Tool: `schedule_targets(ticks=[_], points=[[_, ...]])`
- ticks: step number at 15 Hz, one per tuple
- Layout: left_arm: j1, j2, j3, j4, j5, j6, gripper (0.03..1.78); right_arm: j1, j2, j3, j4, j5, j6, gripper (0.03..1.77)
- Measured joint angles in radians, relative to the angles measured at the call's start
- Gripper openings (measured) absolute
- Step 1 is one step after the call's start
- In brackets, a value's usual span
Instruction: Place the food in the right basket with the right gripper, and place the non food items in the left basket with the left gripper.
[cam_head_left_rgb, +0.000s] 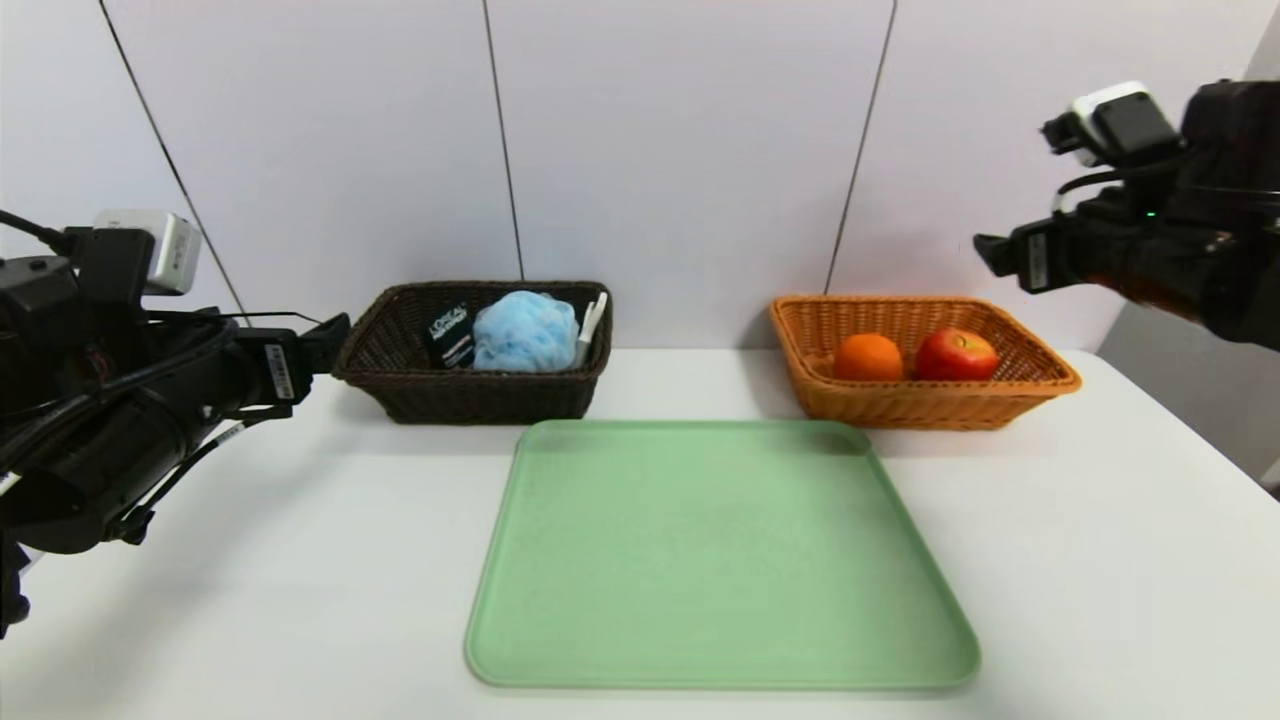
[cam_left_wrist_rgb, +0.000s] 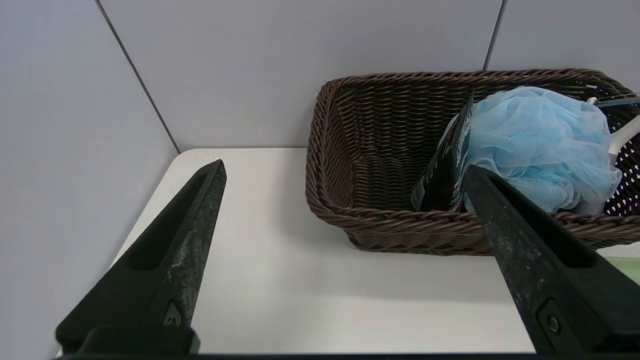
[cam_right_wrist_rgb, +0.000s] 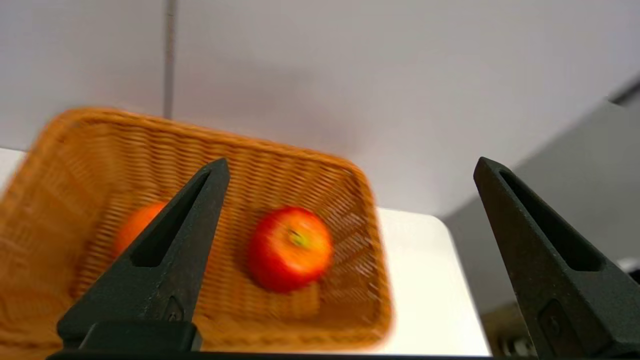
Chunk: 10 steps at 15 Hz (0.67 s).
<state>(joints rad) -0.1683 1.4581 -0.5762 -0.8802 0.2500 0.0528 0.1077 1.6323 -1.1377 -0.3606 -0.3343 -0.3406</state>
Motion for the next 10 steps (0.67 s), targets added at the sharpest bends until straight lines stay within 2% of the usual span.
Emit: schedule_targets(ticks=[2, 4, 8, 10], points=[[-0.003, -0.004, -0.001, -0.010, 0.000, 0.005, 1.69, -0.066, -0.106, 0.058, 0.091, 0.036, 0.006, 1.69], [-0.003, -0.018, 0.004, -0.021, -0.001, 0.009, 1.69, -0.094, -0.201, 0.129, 0.143, 0.075, 0.009, 1.69], [-0.003, -0.069, 0.019, 0.057, 0.001, 0.011, 1.69, -0.100, -0.336, 0.231, 0.164, 0.098, 0.010, 1.69], [0.002, -0.104, 0.026, 0.105, 0.008, 0.016, 1.69, -0.099, -0.386, 0.243, 0.209, 0.135, 0.019, 1.69]])
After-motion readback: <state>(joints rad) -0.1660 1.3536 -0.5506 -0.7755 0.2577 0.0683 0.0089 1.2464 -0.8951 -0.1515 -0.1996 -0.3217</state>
